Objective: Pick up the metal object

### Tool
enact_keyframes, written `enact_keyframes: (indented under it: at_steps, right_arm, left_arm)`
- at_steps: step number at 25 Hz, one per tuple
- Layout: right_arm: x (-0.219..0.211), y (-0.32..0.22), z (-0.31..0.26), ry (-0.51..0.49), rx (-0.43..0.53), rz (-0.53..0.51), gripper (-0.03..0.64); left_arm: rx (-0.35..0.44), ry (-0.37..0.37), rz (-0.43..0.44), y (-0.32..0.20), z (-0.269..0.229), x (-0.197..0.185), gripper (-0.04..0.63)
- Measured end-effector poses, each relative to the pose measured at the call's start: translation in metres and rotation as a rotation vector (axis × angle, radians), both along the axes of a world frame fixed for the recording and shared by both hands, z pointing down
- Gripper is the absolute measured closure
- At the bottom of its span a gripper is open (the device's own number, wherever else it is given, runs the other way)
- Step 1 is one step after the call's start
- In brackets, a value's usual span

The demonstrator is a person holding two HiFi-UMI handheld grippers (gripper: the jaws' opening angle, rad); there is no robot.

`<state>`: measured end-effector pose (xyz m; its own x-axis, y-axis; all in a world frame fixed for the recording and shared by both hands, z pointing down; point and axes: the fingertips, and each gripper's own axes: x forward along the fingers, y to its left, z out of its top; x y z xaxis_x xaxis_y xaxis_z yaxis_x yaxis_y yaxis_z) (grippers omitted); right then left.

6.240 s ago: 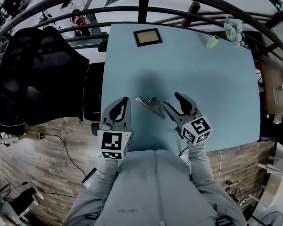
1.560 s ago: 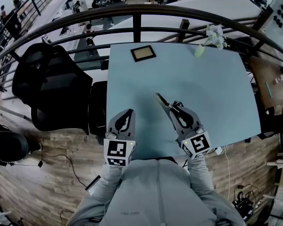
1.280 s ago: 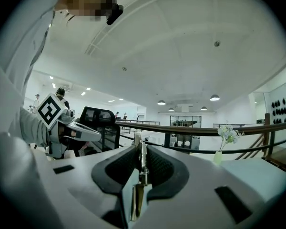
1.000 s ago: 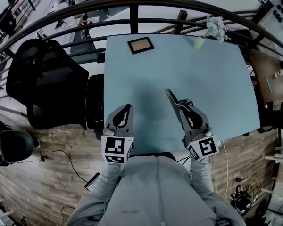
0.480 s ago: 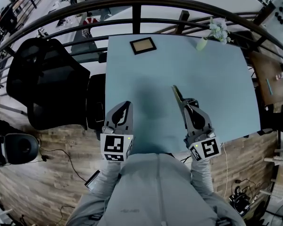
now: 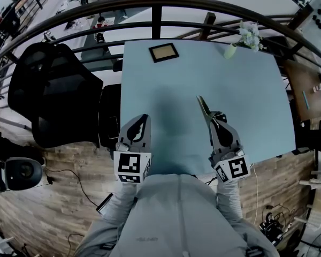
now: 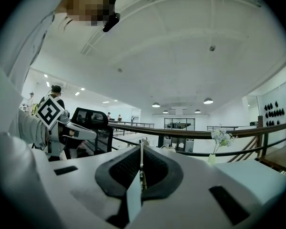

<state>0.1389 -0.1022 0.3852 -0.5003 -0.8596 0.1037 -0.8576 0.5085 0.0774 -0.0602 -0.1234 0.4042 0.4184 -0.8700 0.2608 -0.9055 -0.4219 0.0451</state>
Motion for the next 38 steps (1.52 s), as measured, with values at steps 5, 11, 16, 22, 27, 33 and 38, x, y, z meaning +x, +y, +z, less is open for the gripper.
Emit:
enact_keyframes:
  at_steps: [5, 11, 16, 22, 27, 33, 38]
  right_arm:
    - [-0.0015, -0.0011, -0.0018, -0.002, 0.007, 0.004, 0.594]
    - [-0.001, -0.0023, -0.0016, -0.006, 0.004, 0.007, 0.594]
    - [-0.0013, -0.0039, 0.0007, -0.006, -0.003, 0.004, 0.594]
    - [0.0005, -0.0054, 0.0005, -0.01, -0.004, -0.004, 0.594]
    - [0.0037, -0.0063, -0.0006, -0.014, -0.008, -0.007, 0.594]
    - [0.004, -0.0064, 0.0001, -0.017, -0.01, -0.014, 0.594]
    - [0.0058, -0.0062, -0.001, -0.019, -0.005, -0.016, 0.594]
  left_arm:
    - [0.004, 0.001, -0.001, 0.0002, -0.0006, -0.0019, 0.563]
    - [0.009, -0.002, -0.008, 0.0015, -0.0013, -0.0044, 0.563]
    - [0.006, -0.002, -0.019, 0.0022, -0.0004, -0.0052, 0.563]
    - [0.009, -0.003, -0.022, 0.0016, -0.0014, -0.0034, 0.563]
    - [0.024, -0.009, -0.032, 0.0006, -0.0045, -0.004, 0.563]
    - [0.04, -0.007, -0.033, -0.0024, -0.0059, -0.0068, 0.563]
    - [0.046, -0.002, -0.011, -0.0031, -0.0071, -0.0062, 0.563]
